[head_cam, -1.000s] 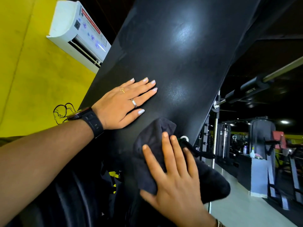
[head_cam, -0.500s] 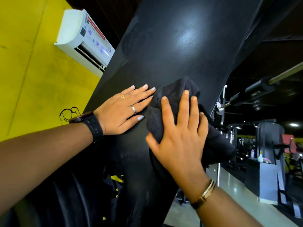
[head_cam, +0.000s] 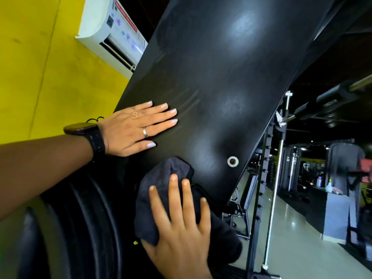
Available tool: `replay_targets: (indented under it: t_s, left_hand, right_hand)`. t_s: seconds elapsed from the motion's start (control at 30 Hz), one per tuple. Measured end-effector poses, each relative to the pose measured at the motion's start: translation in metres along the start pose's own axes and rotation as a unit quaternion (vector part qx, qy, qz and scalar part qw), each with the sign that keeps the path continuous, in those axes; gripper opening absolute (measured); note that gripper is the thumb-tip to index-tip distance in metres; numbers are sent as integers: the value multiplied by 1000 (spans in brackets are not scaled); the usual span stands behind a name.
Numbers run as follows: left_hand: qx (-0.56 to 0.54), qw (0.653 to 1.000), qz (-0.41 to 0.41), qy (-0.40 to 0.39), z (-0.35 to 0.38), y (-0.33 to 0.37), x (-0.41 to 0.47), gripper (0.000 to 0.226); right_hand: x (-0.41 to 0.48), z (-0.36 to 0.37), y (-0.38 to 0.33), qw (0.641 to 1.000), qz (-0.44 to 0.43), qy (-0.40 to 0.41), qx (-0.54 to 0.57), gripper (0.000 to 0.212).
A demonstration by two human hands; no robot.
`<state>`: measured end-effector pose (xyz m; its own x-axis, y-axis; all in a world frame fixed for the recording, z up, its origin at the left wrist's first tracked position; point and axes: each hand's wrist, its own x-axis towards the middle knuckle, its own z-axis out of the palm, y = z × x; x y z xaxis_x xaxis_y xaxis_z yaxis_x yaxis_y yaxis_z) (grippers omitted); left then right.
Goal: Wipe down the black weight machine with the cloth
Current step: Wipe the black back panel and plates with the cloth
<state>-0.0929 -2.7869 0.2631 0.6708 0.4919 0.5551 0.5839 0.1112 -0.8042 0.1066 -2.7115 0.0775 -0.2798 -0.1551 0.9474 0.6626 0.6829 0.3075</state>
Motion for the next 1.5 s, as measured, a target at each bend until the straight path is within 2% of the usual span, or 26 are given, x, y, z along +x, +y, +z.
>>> replay_targets:
  t_s: [0.1, 0.27, 0.33, 0.57, 0.73, 0.9, 1.17, 1.23, 1.33, 1.5]
  left_hand:
    - [1, 1000, -3, 4, 4, 0, 0, 60]
    - [-6, 1000, -13, 22, 6, 2, 1, 60]
    - [-9, 999, -11, 28, 7, 2, 1, 59]
    - [-2, 1000, -12, 24, 9, 0, 1, 60]
    - [-2, 1000, -18, 17, 6, 2, 0, 62]
    - [-1, 1000, -10, 24, 6, 2, 0, 59]
    - [-1, 999, -14, 30, 5, 2, 1, 59]
    - [-3, 999, -16, 30, 7, 2, 1, 59]
    - [-3, 999, -22, 34, 7, 3, 1, 59]
    - [-3, 999, -19, 36, 6, 3, 1, 59]
  right_hand:
    - [24, -11, 27, 1000, 13, 20, -12, 83]
    - [94, -25, 69, 988, 134, 74, -32, 82]
    - [112, -23, 68, 984, 154, 80, -33, 82]
    - [84, -11, 31, 997, 70, 33, -24, 84]
    - [33, -8, 26, 1000, 2, 14, -14, 74]
    - [36, -21, 61, 998, 20, 48, -25, 71]
    - [136, -32, 108, 990, 76, 111, -49, 74]
    - [157, -29, 103, 992, 44, 103, -49, 74]
    - [176, -23, 98, 994, -64, 74, -49, 73]
    - [200, -31, 136, 974, -215, 57, -49, 75]
